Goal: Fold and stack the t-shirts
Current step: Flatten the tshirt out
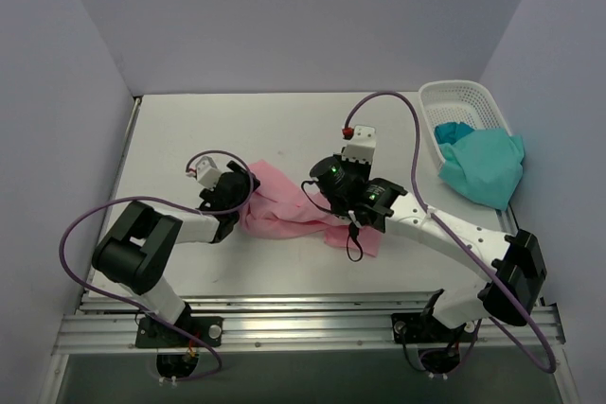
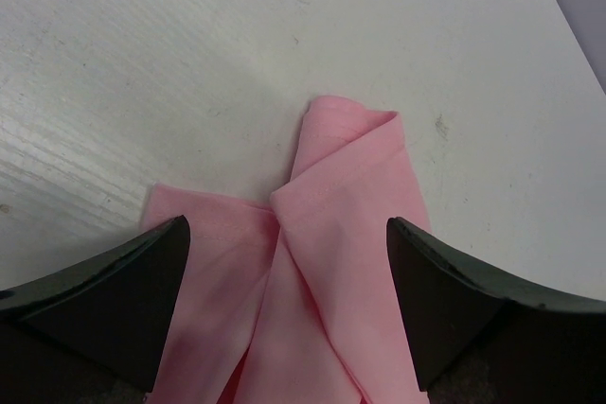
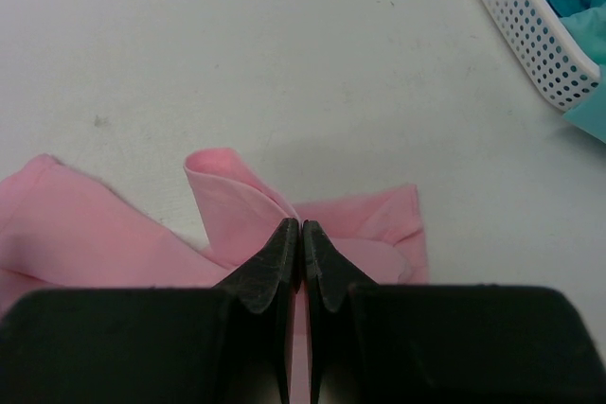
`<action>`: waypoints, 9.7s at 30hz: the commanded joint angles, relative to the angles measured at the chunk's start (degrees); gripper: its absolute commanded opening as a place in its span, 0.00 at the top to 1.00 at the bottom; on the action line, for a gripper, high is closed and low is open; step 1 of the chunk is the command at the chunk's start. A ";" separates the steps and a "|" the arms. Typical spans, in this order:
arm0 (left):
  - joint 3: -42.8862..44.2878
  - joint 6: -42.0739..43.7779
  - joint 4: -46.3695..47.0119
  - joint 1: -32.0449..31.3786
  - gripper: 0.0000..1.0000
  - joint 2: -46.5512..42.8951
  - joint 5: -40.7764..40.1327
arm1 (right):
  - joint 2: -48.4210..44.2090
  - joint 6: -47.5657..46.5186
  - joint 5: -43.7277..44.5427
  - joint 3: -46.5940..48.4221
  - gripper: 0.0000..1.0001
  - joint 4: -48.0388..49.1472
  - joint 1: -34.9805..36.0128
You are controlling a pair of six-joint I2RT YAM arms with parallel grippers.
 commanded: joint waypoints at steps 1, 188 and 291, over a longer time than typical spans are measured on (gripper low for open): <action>2.39 0.53 0.61 1.05 0.07 -1.69 1.38 | 0.81 -0.38 2.24 -0.76 1.00 0.87 -0.55; 6.78 8.44 -27.60 11.78 0.02 -22.42 10.53 | -14.30 38.40 1.54 -19.75 0.82 -14.00 1.56; 14.69 11.69 -11.87 17.67 0.00 -0.19 21.61 | 63.12 -4.42 -19.30 51.98 1.00 32.41 -29.55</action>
